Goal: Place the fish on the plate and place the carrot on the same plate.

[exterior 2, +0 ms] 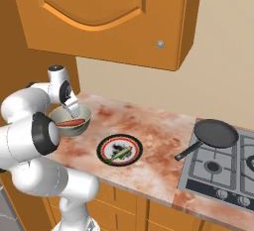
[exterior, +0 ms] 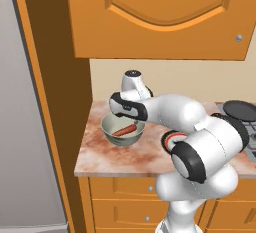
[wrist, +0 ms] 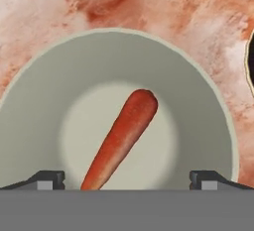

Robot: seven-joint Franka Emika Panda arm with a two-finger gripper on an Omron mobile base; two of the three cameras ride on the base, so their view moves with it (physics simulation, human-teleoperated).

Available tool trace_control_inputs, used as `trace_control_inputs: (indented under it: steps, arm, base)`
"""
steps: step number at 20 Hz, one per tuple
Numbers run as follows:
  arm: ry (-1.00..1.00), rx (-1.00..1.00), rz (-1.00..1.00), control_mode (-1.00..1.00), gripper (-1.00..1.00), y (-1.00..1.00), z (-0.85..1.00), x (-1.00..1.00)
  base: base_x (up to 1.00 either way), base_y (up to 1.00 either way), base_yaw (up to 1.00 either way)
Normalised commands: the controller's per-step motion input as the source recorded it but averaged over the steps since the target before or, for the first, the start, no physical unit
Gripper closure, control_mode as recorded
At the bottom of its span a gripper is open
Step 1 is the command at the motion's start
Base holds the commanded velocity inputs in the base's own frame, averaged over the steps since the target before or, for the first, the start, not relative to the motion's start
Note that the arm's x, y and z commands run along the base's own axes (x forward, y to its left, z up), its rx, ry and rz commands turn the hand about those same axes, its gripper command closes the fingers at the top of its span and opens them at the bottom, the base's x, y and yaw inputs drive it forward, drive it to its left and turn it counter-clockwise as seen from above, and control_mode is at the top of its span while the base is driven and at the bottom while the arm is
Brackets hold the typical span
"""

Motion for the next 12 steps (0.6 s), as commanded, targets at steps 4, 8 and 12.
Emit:
trace_control_inputs:
  steps: [4, 8, 12]
  arm:
    - [0.1, 0.0, -0.02, -1.0, -1.0, -0.01, -0.25, 0.0]
    - [0.02, 0.0, -0.01, -1.0, -1.0, 0.0, -0.36, 0.01]
    - [0.0, 0.0, -0.01, -1.0, -1.0, 0.0, -0.43, 0.05]
  base:
    - [0.0, 0.0, 0.0]
    - [0.0, 0.0, 0.0]
    - [0.0, 0.0, 0.0]
